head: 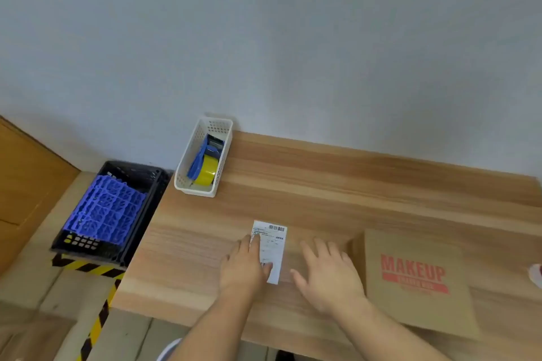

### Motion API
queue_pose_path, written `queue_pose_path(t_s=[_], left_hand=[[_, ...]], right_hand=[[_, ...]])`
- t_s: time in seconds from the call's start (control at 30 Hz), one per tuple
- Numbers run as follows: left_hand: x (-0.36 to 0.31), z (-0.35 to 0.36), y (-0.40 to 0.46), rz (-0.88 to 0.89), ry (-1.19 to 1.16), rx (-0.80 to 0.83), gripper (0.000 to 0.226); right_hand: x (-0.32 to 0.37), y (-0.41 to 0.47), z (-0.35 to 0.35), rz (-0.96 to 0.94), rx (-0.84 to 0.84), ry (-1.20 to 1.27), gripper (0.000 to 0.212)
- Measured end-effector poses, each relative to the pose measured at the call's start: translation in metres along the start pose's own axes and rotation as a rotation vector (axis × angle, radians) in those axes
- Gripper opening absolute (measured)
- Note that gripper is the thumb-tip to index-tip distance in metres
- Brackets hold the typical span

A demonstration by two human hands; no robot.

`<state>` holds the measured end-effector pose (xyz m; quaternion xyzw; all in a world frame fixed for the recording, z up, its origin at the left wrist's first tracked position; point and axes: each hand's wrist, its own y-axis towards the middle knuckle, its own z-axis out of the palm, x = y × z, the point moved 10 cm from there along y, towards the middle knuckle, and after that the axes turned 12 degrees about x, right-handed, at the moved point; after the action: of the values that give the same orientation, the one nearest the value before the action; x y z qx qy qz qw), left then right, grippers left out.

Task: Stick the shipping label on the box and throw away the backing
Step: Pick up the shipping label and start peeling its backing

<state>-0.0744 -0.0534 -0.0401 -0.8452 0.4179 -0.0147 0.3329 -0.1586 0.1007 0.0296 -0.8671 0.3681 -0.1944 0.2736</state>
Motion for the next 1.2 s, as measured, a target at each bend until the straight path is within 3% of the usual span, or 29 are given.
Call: queue_pose_path(t_s=[0.1, 0.33, 0.47, 0.73, 0.93, 1.07, 1.2], left_hand=[[0.001, 0.03, 0.013, 0.001, 0.03, 0.106, 0.085], [0.008, 0.078, 0.031, 0.064, -0.02, 0.057, 0.088], [0.011, 0.085, 0.027, 0.103, -0.082, -0.044, 0.078], [0.014, 0.076, 0.023, 0.085, -0.223, -0.019, 0.053], [0.009, 0.053, 0.018, 0.111, -0.394, -0.122, 0.046], [-0.014, 0.028, 0.01, 0.185, -0.439, -0.178, 0.047], [-0.038, 0.005, -0.003, 0.262, -0.43, -0.209, 0.047]], right_hand=[[0.002, 0.007, 0.02, 0.013, 0.032, 0.003, 0.072], [-0.003, 0.02, 0.046, 0.002, 0.036, -0.023, 0.068], [-0.014, 0.025, 0.052, 0.018, 0.047, -0.007, 0.066], [-0.01, 0.035, 0.05, 0.032, 0.07, 0.056, 0.066], [-0.011, 0.038, 0.035, 0.069, 0.06, 0.094, 0.069], [-0.016, 0.036, 0.019, 0.108, 0.072, 0.283, 0.06], [-0.021, 0.033, 0.004, 0.085, 0.072, 0.777, 0.047]])
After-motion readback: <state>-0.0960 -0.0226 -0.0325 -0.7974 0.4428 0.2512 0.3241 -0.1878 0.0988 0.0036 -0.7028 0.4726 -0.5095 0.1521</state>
